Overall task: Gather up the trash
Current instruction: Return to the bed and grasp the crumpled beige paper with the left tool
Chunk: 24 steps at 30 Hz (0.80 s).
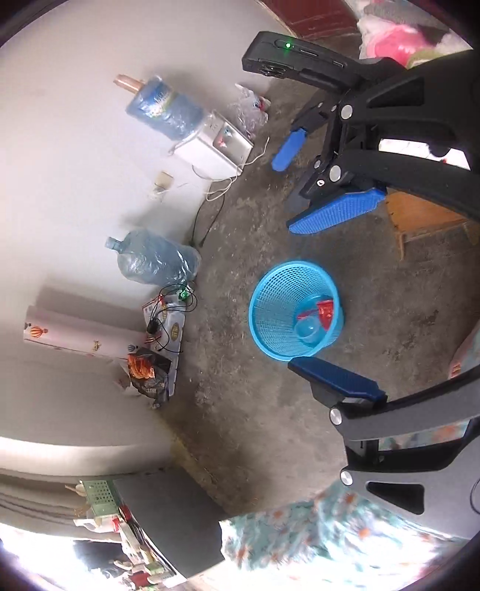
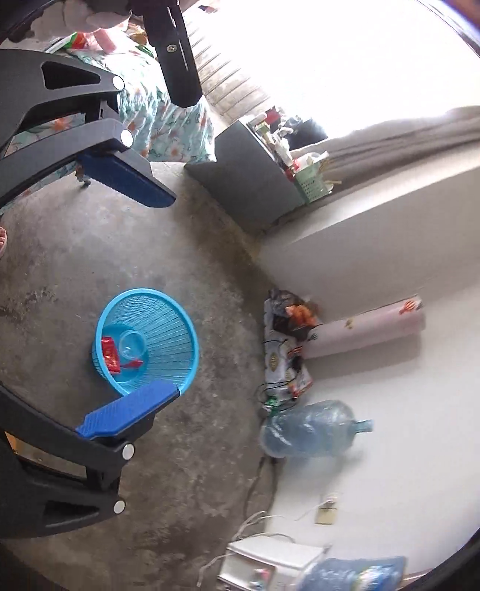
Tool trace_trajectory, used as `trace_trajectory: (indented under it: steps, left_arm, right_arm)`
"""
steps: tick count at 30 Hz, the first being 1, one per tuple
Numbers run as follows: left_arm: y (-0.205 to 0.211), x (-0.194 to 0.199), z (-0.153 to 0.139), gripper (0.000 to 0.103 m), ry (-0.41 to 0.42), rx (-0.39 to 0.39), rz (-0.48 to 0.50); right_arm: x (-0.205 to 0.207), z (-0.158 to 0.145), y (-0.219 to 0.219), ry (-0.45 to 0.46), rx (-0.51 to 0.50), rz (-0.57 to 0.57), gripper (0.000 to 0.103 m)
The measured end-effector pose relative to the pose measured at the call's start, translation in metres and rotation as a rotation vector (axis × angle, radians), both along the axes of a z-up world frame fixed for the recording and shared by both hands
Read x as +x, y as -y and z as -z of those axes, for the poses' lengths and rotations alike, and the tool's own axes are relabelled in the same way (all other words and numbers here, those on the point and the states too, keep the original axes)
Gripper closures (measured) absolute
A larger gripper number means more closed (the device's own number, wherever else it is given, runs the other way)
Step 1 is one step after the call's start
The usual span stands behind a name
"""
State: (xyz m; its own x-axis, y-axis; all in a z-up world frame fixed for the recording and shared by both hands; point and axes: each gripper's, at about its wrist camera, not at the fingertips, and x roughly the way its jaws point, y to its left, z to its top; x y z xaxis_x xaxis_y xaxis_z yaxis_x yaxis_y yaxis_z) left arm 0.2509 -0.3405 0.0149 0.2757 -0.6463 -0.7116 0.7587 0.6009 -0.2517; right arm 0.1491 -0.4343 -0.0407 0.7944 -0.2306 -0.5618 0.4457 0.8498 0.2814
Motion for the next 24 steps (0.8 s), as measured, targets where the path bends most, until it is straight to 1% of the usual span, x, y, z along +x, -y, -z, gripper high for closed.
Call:
trace_trajectory:
  steps: [2, 4, 7, 11, 13, 15, 18, 20, 22, 24]
  left_arm:
    - [-0.03, -0.014, -0.019, 0.038, -0.002, -0.009, -0.011]
    - [-0.065, -0.026, -0.036, 0.038, 0.004, -0.019, -0.031]
    - [-0.129, -0.043, -0.055, 0.037, 0.009, -0.041, -0.078]
    - [-0.223, -0.062, -0.072, 0.036, 0.029, -0.069, -0.171]
    - [-0.272, -0.068, -0.08, 0.035, 0.066, -0.081, -0.25]
    - [-0.321, -0.072, -0.089, 0.031, 0.115, -0.083, -0.354]
    - [-0.386, -0.062, -0.096, 0.028, 0.15, -0.07, -0.51]
    - [-0.421, -0.041, -0.093, 0.024, 0.118, -0.048, -0.58]
    - [-0.45, -0.016, -0.083, 0.024, 0.045, -0.019, -0.655]
    - [-0.472, 0.004, -0.071, 0.024, -0.029, -0.013, -0.693]
  right_arm:
    - [-0.009, -0.024, -0.025, 0.049, -0.052, -0.04, 0.007]
    - [-0.015, -0.044, -0.048, 0.077, -0.076, -0.089, 0.007]
    - [-0.02, -0.07, -0.078, 0.099, -0.066, -0.176, 0.007]
    - [-0.021, -0.091, -0.116, 0.101, -0.017, -0.299, 0.007]
    - [-0.019, -0.097, -0.136, 0.096, 0.005, -0.363, 0.007]
    - [-0.011, -0.101, -0.159, 0.074, 0.002, -0.428, 0.007]
    - [-0.001, -0.106, -0.205, 0.038, -0.005, -0.528, 0.007]
    - [0.01, -0.107, -0.233, 0.023, 0.0, -0.605, 0.007]
    - [0.021, -0.107, -0.261, 0.013, 0.019, -0.668, 0.007]
    - [0.033, -0.106, -0.288, -0.001, 0.031, -0.714, 0.007]
